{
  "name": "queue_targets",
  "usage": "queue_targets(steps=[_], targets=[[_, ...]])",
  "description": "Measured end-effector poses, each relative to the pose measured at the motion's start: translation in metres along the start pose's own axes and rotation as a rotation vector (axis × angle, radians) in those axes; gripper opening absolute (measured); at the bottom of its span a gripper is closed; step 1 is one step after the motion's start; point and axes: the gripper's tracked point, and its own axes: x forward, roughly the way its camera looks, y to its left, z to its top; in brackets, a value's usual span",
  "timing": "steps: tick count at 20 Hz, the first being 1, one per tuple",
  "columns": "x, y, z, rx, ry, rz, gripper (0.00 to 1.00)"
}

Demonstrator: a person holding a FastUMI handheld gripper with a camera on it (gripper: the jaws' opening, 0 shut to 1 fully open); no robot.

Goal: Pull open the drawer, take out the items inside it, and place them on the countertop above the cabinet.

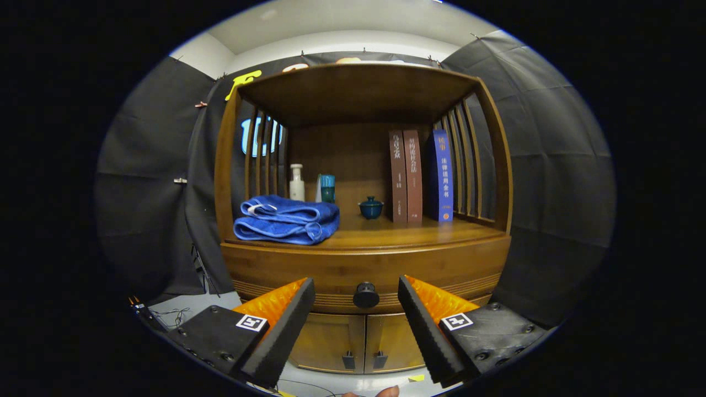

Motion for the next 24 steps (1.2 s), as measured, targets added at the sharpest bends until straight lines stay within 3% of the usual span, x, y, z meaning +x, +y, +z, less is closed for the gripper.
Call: queue_targets(steps=[7,12,16,19,24], targets=[[0.062,-0.004,-0.054,-0.019,0.070,-0.001,0.95],[0.087,-0.015,-0.066,0.037,0.079,-0.020,0.55],[0.091,-0.017,-0.066,-0.034,0.048,-0.021,0.46],[0.089,-0.015,-0.067,-0.041,0.066,-0.009,0.30],[0.070,-0.015,-0.068,0.003,0.091,-0.025,0.30]])
